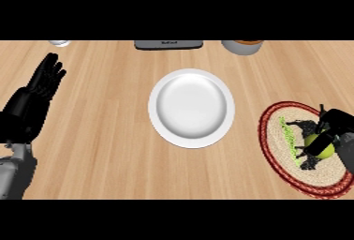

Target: Pick the pear from the placemat and place it in the plate

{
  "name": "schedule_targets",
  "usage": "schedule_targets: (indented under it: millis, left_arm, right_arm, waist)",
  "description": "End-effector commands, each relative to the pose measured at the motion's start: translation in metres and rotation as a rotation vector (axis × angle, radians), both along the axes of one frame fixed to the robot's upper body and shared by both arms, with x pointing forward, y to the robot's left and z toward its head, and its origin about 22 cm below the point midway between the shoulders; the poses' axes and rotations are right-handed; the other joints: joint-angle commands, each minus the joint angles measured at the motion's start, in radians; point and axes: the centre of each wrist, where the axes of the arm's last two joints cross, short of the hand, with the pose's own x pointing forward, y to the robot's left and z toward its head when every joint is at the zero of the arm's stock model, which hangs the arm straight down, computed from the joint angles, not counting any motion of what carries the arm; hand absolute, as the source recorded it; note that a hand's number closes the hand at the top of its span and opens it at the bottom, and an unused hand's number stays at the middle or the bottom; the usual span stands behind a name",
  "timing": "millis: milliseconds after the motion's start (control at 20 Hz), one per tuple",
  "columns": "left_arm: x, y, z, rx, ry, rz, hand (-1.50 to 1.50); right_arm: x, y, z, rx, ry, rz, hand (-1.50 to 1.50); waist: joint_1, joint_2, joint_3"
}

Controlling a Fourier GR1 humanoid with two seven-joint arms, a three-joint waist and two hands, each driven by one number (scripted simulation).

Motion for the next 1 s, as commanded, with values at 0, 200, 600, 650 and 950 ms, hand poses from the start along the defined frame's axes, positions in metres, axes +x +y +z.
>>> schedule_targets:
  millis: [0, 200, 600, 650, 950]
  left_arm:
    - [-0.009, 0.017, -0.012, 0.014, 0.049, 0.082, 0.0]
    - [-0.01, 0.027, -0.008, 0.024, 0.044, 0.117, 0.0]
    - [-0.014, 0.024, -0.009, 0.01, 0.04, 0.095, 0.0]
    - [-0.015, 0.018, -0.012, -0.001, 0.036, 0.081, 0.0]
    - [-0.012, 0.013, -0.007, 0.002, 0.023, 0.052, 0.0]
  right_arm:
    - [-0.028, -0.014, -0.022, -0.098, -0.079, -0.264, 1.5]
    - [-0.033, 0.024, -0.021, -0.158, -0.235, -0.268, 1.5]
    - [-0.04, 0.135, 0.028, -0.048, -0.631, -0.156, 1.5]
    - [-0.047, 0.151, 0.03, -0.022, -0.669, -0.135, 1.5]
    - [-0.08, 0.219, 0.087, 0.119, -0.961, -0.063, 1.5]
  waist:
    - [-0.114, -0.035, 0.009]
    - [-0.122, -0.036, 0.007]
    - [-0.09, -0.032, 0.008]
    - [-0.082, -0.025, 0.01]
    - [-0.051, -0.008, 0.014]
